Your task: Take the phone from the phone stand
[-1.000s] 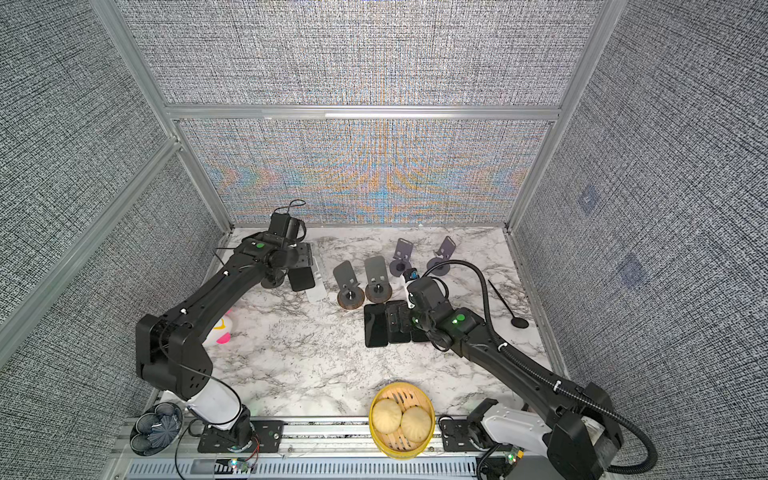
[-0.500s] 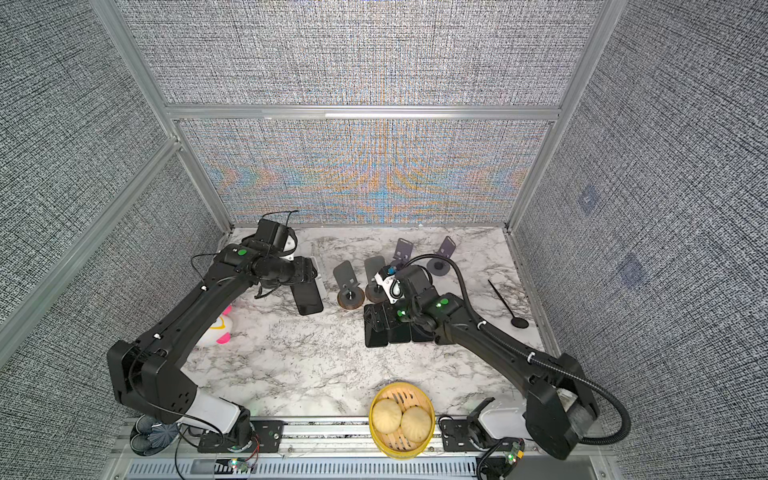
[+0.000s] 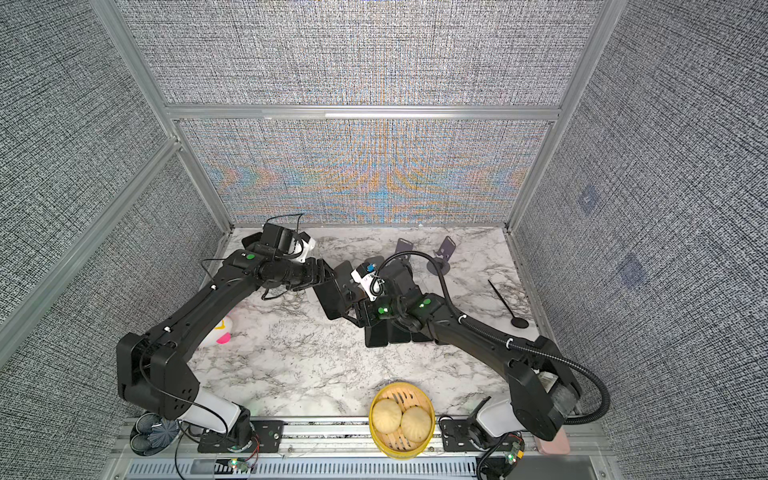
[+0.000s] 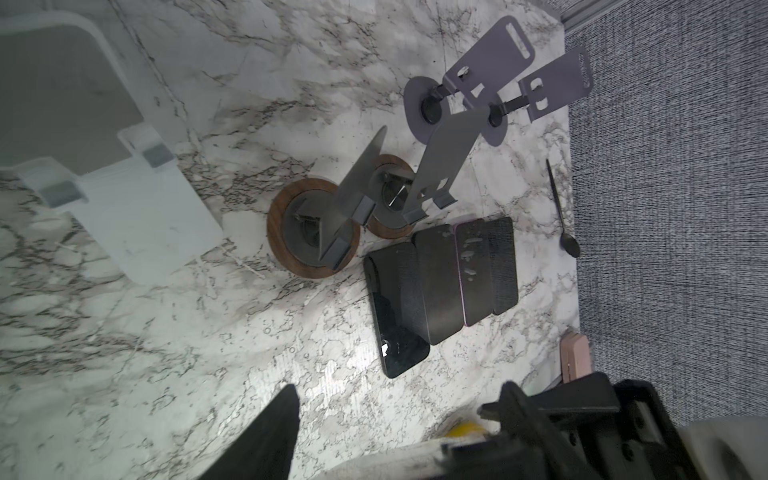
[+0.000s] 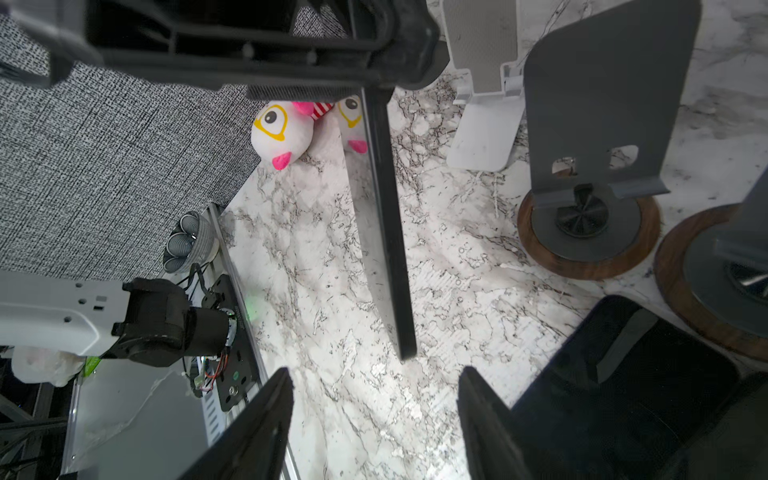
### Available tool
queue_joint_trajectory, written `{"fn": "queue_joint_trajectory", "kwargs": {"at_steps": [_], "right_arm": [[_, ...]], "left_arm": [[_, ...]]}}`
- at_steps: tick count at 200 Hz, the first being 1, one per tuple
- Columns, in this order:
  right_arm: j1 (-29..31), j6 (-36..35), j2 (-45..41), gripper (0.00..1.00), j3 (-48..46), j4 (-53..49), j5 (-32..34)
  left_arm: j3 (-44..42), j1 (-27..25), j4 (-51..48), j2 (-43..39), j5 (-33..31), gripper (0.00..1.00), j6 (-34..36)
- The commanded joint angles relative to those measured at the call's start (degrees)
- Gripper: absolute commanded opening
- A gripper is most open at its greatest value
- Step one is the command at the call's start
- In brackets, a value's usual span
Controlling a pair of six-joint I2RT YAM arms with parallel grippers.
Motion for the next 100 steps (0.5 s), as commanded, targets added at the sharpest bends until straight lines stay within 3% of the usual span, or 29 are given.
{"fn": "queue_joint_trajectory", "kwargs": {"at_steps": [1, 49, 61, 79, 100], "right_arm": [[0.45, -0.03, 1.92, 0.63, 0.81, 3.03, 1.43], [0.59, -1.91, 3.94, 0.57, 2.19, 3.48, 3.34], [0.74, -1.30, 4.25, 0.49, 2.08, 4.40, 2.98], [1.00, -0.66, 4.19, 0.27, 1.21, 5.96, 3.56], [1.37, -0.15, 3.83, 0.16, 0.41, 7.10, 4.97]], "left_arm": [[-0.37, 0.07, 5.61, -0.33, 3.73, 0.46, -2.06], [-1.64, 0.06, 7.58, -0.77, 4.33, 0.46, -2.88], [-2.02, 0.05, 8.32, -0.89, 4.26, 0.46, -3.45], [-2.89, 0.05, 10.03, -0.97, 4.27, 0.45, -4.97], [-4.42, 0.02, 12.77, -1.45, 4.49, 0.45, -7.09]]}}
